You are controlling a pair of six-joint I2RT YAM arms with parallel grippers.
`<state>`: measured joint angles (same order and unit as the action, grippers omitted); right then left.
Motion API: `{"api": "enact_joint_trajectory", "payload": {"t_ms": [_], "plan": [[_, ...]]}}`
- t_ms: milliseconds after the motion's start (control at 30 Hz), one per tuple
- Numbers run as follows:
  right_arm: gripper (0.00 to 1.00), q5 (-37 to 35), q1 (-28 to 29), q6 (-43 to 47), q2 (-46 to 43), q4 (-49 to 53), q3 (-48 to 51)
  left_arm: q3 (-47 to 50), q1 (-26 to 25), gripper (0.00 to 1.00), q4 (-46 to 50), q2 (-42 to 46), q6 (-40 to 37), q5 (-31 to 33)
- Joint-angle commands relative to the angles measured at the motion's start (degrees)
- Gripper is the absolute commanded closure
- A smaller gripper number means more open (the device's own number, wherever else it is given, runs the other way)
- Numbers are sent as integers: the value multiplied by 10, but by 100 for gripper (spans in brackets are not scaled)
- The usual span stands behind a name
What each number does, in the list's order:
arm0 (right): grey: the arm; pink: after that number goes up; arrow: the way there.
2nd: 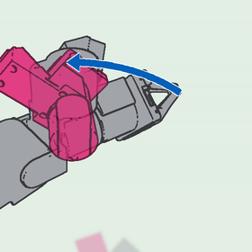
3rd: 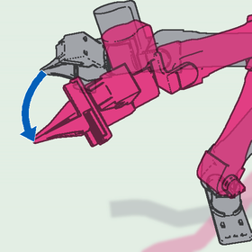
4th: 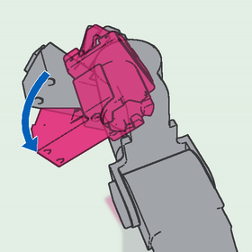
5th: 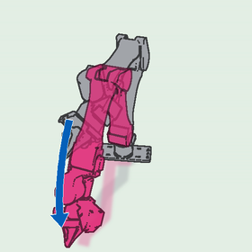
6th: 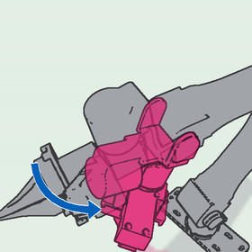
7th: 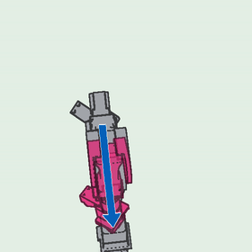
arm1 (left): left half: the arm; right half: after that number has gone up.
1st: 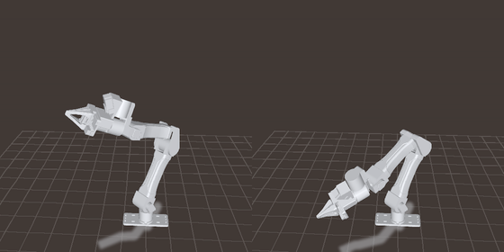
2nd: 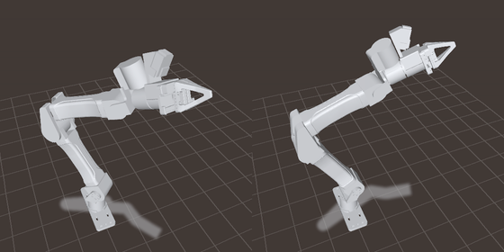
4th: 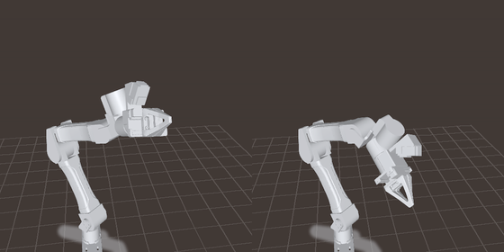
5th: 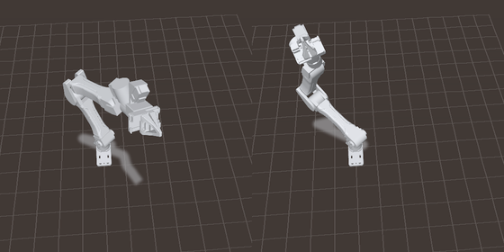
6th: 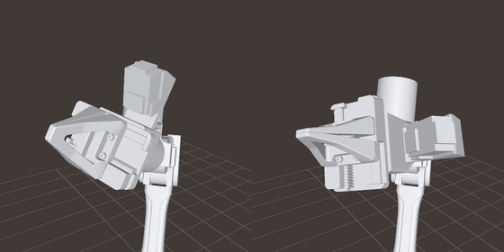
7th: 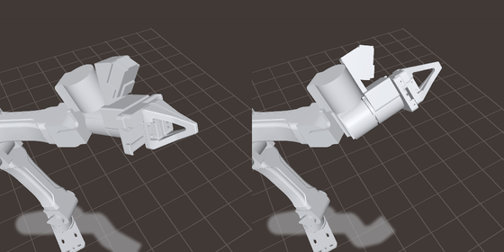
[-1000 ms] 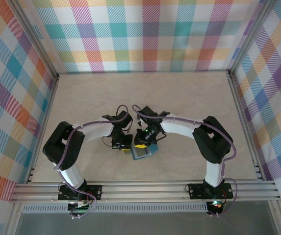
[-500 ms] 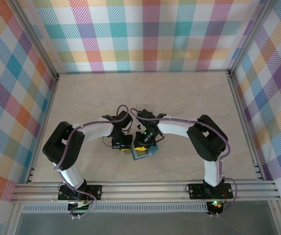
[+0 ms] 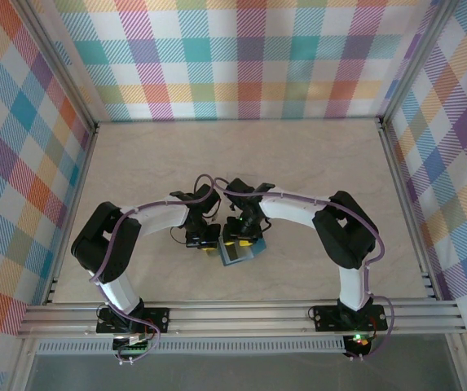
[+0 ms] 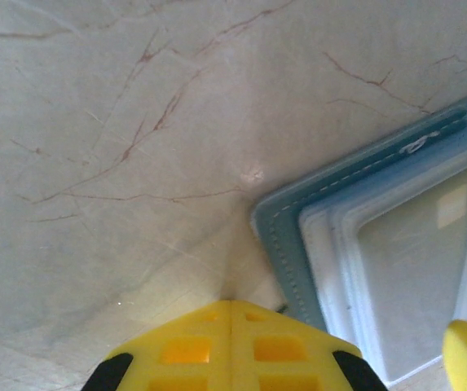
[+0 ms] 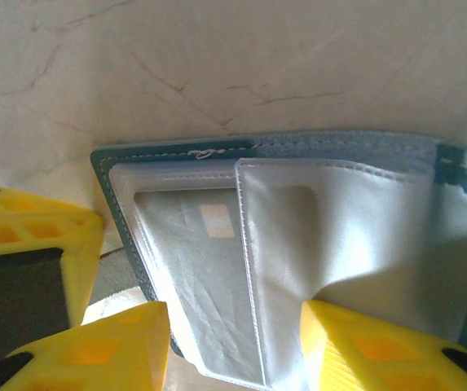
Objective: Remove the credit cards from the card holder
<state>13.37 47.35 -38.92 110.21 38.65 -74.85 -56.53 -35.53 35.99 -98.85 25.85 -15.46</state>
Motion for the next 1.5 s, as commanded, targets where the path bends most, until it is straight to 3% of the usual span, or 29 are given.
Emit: {"api": "enact_joint_trajectory", "payload": {"t_ms": [0, 400, 600, 833, 933, 1467], "plan": [[50, -46, 7, 20, 12, 64, -23, -3, -2, 100, -4, -28, -15, 3], [47, -102, 9, 35, 15, 123, -56, -9, 2, 100, -4, -30, -23, -2], [48, -108, 9, 38, 18, 125, -54, -24, 3, 100, 14, 14, -16, 7], [49, -89, 9, 35, 23, 107, -42, -35, -1, 98, -12, 62, 11, -73], [50, -87, 9, 34, 23, 104, -40, -40, -13, 98, -20, 49, 18, -98], [49, -99, 9, 35, 23, 116, -41, 18, -20, 99, -39, 2, 21, -95]]}}
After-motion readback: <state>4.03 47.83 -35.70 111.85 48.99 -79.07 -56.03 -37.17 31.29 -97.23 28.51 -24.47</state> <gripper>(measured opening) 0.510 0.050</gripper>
